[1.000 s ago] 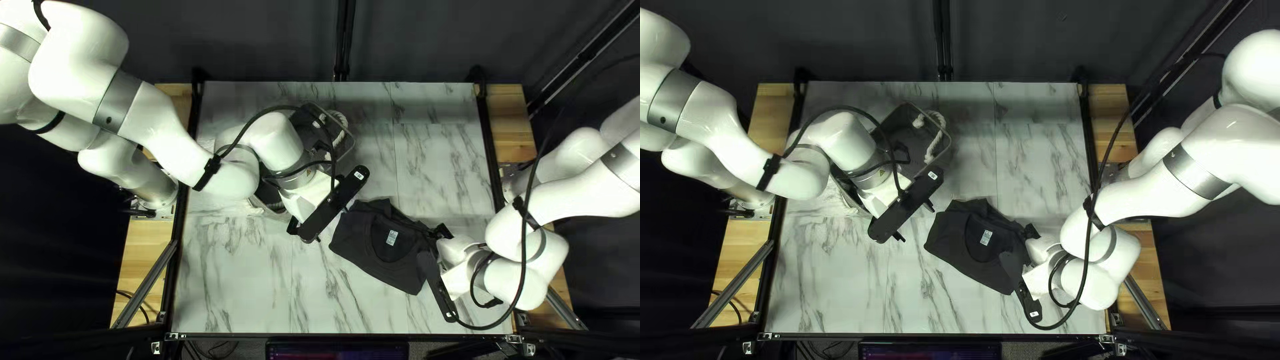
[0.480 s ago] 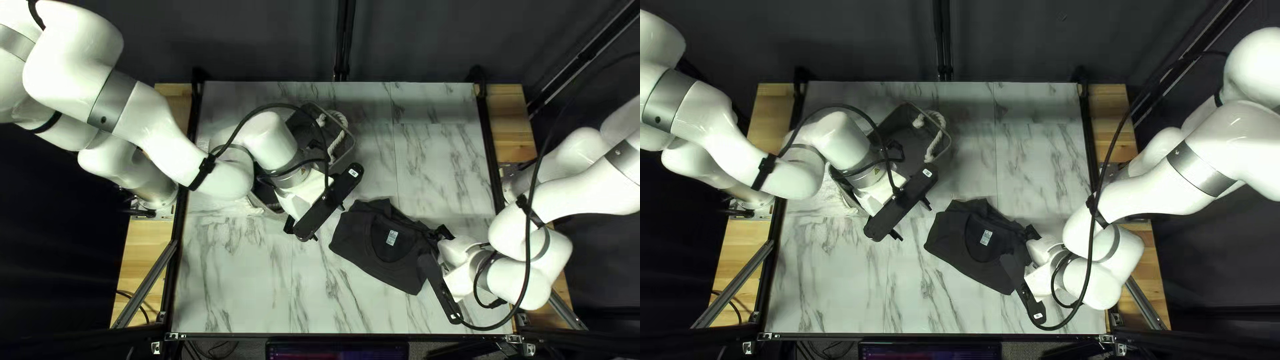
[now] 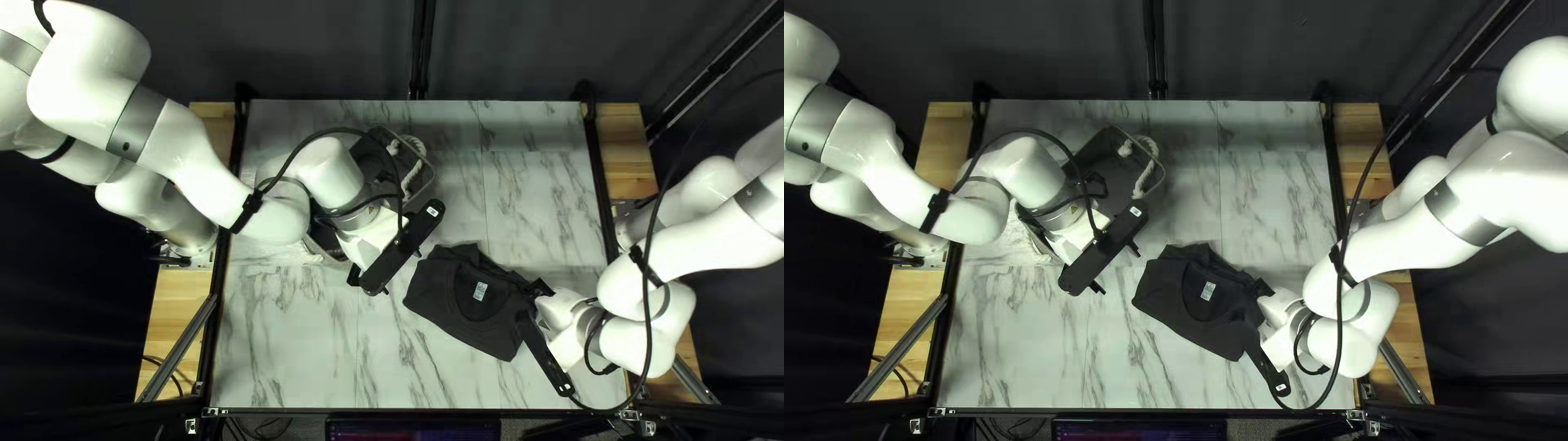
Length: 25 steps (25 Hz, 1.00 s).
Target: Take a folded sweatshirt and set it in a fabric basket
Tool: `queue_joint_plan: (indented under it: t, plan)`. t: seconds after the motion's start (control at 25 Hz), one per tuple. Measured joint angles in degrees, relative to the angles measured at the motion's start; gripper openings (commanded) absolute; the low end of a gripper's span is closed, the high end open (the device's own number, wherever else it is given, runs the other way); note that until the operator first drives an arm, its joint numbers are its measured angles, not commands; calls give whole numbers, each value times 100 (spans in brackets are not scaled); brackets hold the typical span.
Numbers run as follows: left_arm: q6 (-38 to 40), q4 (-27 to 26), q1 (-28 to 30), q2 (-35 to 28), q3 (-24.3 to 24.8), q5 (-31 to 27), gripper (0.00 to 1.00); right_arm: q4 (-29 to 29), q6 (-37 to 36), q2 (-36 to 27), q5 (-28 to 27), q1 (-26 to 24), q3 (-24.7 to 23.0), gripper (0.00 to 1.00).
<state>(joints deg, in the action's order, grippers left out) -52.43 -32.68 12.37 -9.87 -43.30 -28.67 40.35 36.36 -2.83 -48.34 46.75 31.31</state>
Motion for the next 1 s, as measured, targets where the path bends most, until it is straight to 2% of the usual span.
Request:
queue_joint_plan:
  t: [0.72, 0.76, 0.8, 0.84, 1.0]
  plan:
    - [111, 135, -46, 83, -163, -186, 100, 200, -279, 420, 253, -273, 83, 99]
    - [111, 135, -46, 84, -162, -186, 100, 195, -294, 418, 257, -280, 82, 85]
    - [109, 132, -46, 84, -160, -184, 100, 187, -312, 412, 261, -288, 79, 48]
    - [107, 130, -47, 87, -159, -181, 100, 179, -328, 408, 263, -296, 78, 0]
    - [106, 130, -49, 97, -168, -183, 100, 146, -400, 407, 278, -331, 87, 0]
